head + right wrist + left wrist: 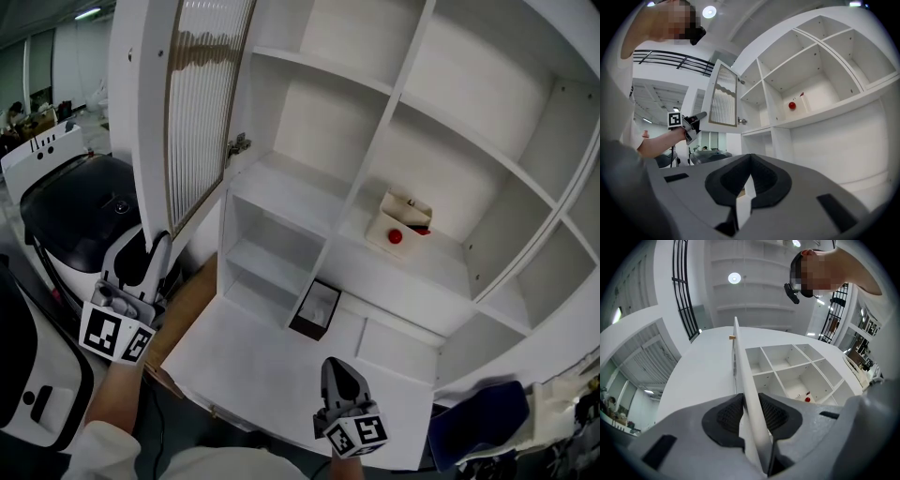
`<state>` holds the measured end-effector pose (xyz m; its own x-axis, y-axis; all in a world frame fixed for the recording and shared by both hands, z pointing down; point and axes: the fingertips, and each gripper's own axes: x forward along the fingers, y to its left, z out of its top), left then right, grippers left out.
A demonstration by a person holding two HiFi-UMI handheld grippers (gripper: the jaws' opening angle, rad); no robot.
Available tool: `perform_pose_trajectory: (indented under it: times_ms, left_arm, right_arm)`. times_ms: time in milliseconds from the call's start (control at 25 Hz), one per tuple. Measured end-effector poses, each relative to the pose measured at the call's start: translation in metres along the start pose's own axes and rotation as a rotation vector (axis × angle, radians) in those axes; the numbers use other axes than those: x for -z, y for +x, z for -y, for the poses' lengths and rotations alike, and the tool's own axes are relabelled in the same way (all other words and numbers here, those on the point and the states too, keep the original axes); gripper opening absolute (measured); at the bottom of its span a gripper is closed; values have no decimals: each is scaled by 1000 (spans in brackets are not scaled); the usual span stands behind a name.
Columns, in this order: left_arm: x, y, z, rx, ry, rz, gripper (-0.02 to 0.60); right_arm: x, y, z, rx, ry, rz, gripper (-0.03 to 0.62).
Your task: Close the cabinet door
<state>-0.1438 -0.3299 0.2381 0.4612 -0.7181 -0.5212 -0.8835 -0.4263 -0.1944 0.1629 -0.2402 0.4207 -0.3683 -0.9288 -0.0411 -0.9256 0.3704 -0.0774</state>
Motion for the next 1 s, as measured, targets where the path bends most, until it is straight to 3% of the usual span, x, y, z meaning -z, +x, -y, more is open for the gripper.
perform_pose_trajectory:
  times_ms: [240, 1000]
  left_arm:
    - [-1, 4, 11, -6, -14, 4, 89]
    - [7, 51, 113, 108, 9, 21, 159]
  right_arm:
    - [1, 0, 2, -15, 3, 0, -3]
    - [0, -17, 36, -11, 10, 2, -3]
